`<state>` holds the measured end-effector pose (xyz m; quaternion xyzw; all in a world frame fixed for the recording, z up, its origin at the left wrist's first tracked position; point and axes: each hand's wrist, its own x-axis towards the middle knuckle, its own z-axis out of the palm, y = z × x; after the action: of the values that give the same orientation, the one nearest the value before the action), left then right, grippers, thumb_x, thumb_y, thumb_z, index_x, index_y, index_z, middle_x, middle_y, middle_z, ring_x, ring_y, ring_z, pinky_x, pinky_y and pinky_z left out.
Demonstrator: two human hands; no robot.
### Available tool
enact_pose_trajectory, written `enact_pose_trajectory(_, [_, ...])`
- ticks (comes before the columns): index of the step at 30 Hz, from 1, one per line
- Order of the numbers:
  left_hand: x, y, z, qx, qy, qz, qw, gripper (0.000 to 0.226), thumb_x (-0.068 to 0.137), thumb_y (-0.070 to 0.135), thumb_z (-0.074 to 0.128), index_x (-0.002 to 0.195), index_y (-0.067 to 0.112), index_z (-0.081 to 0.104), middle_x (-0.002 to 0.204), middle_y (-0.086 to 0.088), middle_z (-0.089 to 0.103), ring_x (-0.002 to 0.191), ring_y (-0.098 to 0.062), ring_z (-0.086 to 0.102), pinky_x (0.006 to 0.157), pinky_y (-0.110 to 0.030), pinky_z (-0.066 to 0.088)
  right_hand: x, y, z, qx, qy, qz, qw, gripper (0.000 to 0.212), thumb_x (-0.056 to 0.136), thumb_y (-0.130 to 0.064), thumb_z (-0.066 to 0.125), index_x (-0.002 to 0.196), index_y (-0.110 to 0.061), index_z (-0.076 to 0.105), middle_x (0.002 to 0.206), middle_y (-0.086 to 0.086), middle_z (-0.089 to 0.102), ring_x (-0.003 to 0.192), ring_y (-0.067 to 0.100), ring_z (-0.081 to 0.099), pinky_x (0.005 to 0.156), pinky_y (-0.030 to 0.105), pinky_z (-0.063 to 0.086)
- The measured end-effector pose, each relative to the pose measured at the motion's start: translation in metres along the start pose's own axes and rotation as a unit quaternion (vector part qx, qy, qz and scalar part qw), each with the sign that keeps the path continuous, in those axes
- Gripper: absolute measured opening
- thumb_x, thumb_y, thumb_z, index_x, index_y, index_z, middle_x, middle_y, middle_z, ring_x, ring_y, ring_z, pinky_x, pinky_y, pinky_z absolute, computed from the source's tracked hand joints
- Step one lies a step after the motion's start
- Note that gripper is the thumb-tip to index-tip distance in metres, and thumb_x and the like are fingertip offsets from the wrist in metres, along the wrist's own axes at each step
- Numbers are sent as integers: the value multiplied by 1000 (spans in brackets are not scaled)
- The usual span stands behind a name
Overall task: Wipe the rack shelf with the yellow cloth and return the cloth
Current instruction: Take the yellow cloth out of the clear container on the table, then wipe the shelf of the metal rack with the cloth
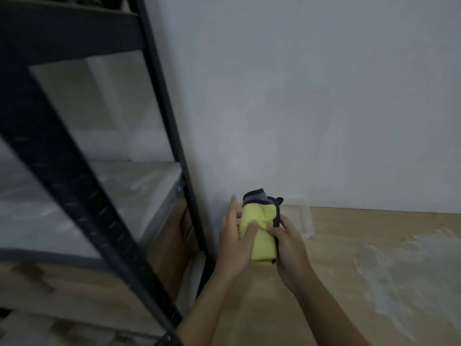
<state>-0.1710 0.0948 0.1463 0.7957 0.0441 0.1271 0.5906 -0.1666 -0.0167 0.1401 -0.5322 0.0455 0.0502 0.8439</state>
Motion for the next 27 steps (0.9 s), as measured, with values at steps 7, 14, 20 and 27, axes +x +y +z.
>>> enact_pose_trajectory(7, [-93,44,-93,-226,-17,-136,964,29,83,26,73,107,13,66,101,-9,73,94,-25,70,85,-44,57,-112,9,73,34,-16,-21,999,36,87,0,40,112,-10,65,104,14,70,92,24,66,78,40,52])
enact_pose_trajectory(14, [-150,67,-182,-359,15,-154,921,38,82,19,69,116,6,63,110,-21,69,102,-36,66,92,-50,52,-180,28,156,-8,7,-83,997,23,88,-8,64,108,-13,55,96,10,59,91,24,59,86,43,51])
enact_pose_trajectory(20, [-163,67,-249,-404,6,-168,899,37,91,31,47,103,1,64,91,-19,70,90,-33,66,86,-44,51,-197,40,222,-161,-8,-144,976,9,88,-10,61,84,-17,60,83,3,61,80,16,58,71,27,48])
enact_pose_trajectory(27, [-114,42,-307,-331,80,-158,927,51,80,45,60,121,19,43,115,-23,60,100,-40,64,86,-61,51,-183,60,278,-224,-47,-192,954,14,93,-19,56,104,-26,60,100,0,60,89,8,60,73,18,50])
